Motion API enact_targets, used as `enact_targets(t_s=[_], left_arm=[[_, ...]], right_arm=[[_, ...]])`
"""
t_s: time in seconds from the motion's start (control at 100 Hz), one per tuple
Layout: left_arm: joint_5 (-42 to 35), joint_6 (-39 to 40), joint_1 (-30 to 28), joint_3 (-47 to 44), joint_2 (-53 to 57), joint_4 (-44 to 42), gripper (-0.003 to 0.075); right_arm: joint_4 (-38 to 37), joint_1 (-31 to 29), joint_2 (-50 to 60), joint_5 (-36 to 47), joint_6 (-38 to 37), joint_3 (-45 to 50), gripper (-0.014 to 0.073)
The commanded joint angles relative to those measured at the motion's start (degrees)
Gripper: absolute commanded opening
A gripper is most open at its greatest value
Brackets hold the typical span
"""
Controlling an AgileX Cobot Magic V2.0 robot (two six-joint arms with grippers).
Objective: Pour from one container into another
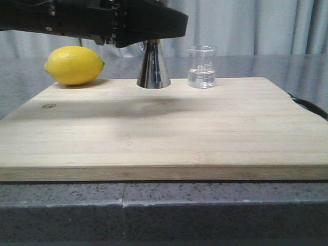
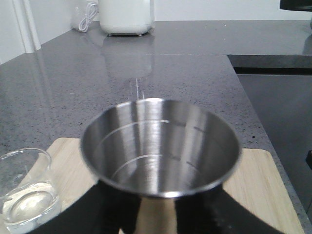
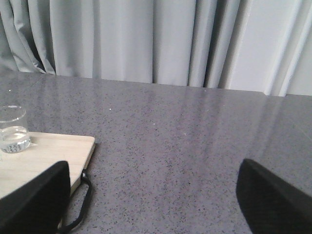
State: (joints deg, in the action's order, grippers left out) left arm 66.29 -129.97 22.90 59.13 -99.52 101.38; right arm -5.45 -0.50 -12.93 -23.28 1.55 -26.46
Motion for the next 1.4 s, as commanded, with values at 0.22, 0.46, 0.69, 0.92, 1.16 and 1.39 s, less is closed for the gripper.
enact_targets(t_s=[0.22, 0.46, 0.69, 0.92, 1.16, 1.39], left_arm=[[5.9, 3.8, 0.8, 1.8, 2.3, 4.5, 0.0238], [5.8, 3.8, 0.8, 1.8, 2.3, 4.5, 0.0238], [5.8, 3.8, 0.8, 1.8, 2.3, 4.5, 0.0238], [5.8, 3.8, 0.8, 1.8, 2.3, 4.5, 0.0238], [5.8, 3.8, 0.8, 1.8, 2.3, 4.5, 0.0238], [5.7, 3.8, 0.8, 1.8, 2.3, 4.5, 0.0238]], right_arm=[[3.4, 0.5, -12.0, -1.7, 0.8, -8.0, 0.0627], [5.5, 5.7, -20.8, -0.1, 3.1, -10.7, 0.0627], [5.5, 12.4, -29.5, 5.3, 4.4, -11.9, 0.0627], [5.5, 17.0, -38.8, 17.1, 4.4, -11.8, 0.0627], [5.5, 19.9, -49.3, 35.2, 3.5, -9.4, 0.0626], [0.0, 20.2, -57.3, 50.7, -6.3, -6.7, 0.0626]])
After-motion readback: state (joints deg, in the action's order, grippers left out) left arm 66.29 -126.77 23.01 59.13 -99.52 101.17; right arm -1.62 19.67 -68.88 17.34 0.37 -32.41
